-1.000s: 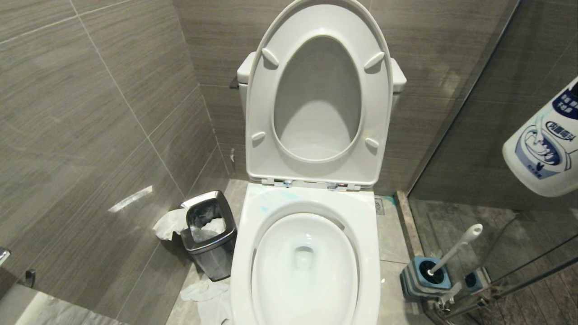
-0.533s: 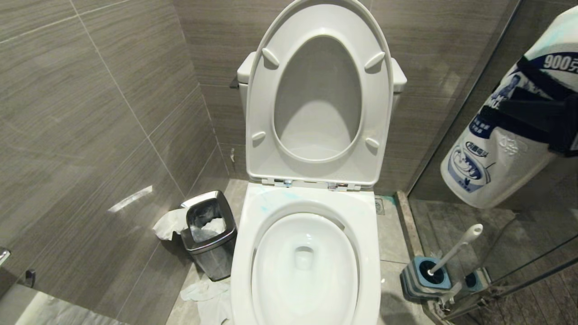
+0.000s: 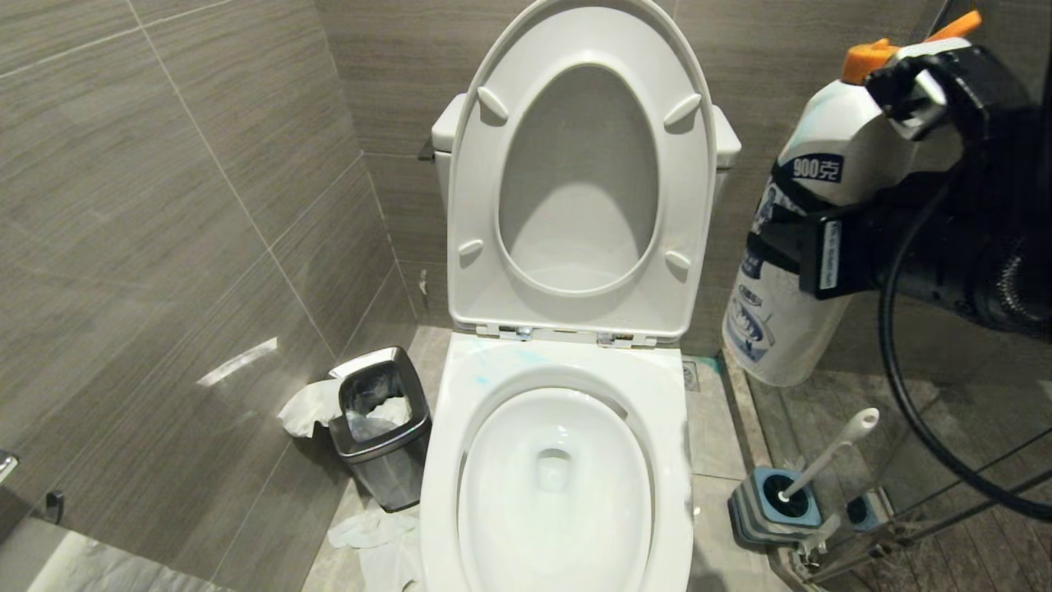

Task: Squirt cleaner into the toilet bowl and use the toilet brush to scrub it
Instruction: Pour in the cleaning agent

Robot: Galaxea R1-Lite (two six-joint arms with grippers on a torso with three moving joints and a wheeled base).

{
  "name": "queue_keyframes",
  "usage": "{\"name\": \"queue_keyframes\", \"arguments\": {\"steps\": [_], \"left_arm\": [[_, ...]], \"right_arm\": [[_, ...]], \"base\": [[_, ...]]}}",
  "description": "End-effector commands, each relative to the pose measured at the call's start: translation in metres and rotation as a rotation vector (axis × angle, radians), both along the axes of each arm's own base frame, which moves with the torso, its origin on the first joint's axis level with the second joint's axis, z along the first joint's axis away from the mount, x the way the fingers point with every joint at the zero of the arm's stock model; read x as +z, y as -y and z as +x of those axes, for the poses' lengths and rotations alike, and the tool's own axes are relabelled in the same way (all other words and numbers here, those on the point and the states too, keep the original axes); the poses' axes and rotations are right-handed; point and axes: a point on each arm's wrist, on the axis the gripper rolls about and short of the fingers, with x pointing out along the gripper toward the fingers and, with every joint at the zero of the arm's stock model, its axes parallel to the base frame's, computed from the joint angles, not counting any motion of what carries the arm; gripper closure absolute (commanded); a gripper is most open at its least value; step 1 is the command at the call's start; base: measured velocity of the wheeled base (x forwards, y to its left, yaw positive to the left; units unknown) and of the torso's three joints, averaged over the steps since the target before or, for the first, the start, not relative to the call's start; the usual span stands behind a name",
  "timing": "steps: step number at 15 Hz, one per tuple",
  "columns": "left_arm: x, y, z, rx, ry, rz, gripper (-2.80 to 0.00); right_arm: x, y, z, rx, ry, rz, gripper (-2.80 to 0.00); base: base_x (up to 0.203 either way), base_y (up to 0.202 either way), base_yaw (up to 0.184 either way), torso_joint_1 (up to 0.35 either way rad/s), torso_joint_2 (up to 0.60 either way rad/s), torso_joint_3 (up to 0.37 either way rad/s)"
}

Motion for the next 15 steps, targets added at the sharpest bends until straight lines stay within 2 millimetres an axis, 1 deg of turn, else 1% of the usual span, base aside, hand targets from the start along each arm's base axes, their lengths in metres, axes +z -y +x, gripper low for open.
{"name": "queue_keyframes", "arguments": {"steps": [1,4,8,10,15], "left_arm": [[0.000,0.000,0.000,-0.001,0.001,0.000,0.00],[0.000,0.000,0.000,-0.001,0.001,0.000,0.00],[0.000,0.000,0.000,-0.001,0.001,0.000,0.00],[0.000,0.000,0.000,-0.001,0.001,0.000,0.00],[0.000,0.000,0.000,-0.001,-0.001,0.000,0.00]], "right_arm": [[-0.017,-0.022,0.011,0.025,-0.045,-0.070,0.00],[-0.021,-0.040,0.026,0.016,-0.051,-0.093,0.00],[-0.029,-0.047,0.034,0.014,-0.068,-0.141,0.00],[-0.033,-0.048,0.036,0.036,-0.072,-0.264,0.00],[-0.042,-0.059,0.048,0.076,-0.074,-0.543,0.00]], "base": [[0.000,0.000,0.000,0.000,0.00,0.000],[0.000,0.000,0.000,0.000,0.00,0.000],[0.000,0.000,0.000,0.000,0.00,0.000],[0.000,0.000,0.000,0.000,0.00,0.000],[0.000,0.000,0.000,0.000,0.00,0.000]]}}
